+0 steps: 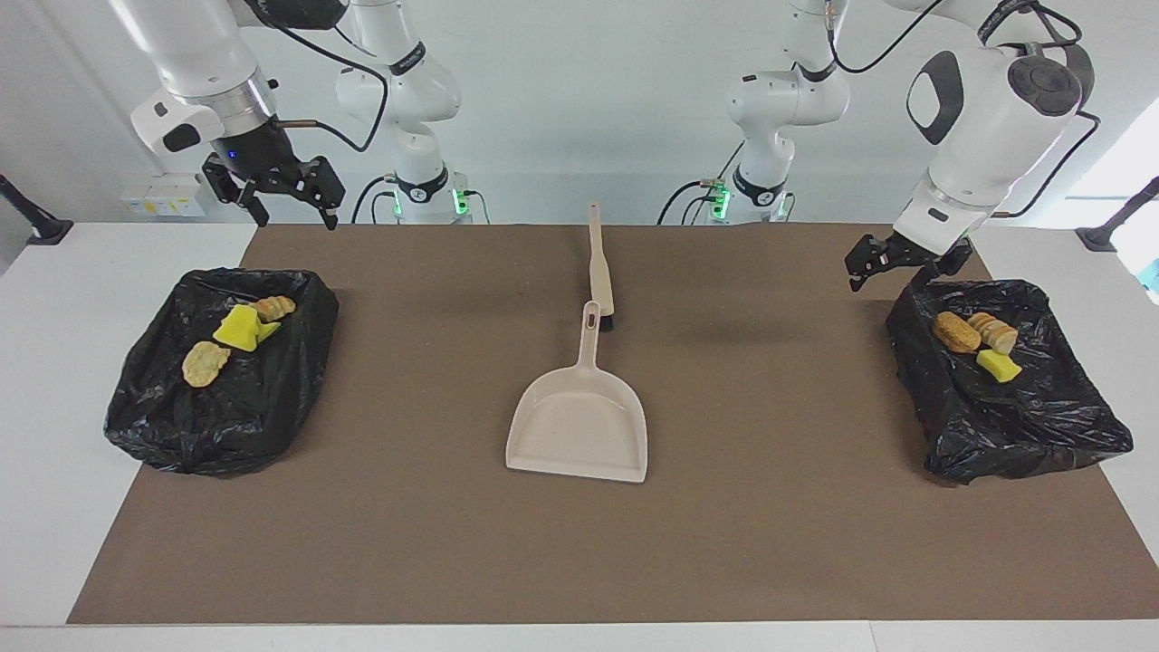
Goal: Sweep and dump trash in bin
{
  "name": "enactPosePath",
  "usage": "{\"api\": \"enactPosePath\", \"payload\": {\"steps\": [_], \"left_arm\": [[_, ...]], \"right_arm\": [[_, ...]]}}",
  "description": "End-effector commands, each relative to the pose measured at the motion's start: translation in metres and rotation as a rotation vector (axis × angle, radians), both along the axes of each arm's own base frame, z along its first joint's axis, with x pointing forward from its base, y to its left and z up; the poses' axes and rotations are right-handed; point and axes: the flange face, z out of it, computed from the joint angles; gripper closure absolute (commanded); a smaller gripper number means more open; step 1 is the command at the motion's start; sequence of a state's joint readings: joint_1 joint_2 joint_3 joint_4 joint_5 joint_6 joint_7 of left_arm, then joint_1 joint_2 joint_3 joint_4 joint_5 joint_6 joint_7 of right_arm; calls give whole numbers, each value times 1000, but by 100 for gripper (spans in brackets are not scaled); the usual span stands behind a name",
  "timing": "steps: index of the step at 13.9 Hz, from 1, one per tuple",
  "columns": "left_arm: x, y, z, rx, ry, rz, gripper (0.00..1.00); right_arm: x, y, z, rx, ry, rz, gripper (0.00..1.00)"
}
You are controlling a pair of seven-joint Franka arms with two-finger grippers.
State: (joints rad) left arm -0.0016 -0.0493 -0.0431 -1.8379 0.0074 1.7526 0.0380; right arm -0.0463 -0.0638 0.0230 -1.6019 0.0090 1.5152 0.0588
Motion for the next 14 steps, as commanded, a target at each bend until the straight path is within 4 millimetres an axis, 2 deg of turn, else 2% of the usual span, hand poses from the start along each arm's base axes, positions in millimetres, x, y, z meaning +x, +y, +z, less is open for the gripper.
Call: {"api": "enactPosePath", "payload": {"steps": [1,5,8,12,14], "left_arm": [[-11,20,20,-13,-21,-20,0],[-15,19,94,-9,-31,-20,0],[-23,17,128,-16,-44,-24,0],[-28,14,142,-58,-80,-8,0],[-34,12,138,-56,-69,-11,0]], "right_arm": [[-7,1,-1,11,2,-23,0],[-7,1,-1,11,2,-22,0],[-7,1,-1,11,3,-22,0],[-7,1,-1,11,3,-22,0],[-7,0,-1,11,5,-23,0]]}}
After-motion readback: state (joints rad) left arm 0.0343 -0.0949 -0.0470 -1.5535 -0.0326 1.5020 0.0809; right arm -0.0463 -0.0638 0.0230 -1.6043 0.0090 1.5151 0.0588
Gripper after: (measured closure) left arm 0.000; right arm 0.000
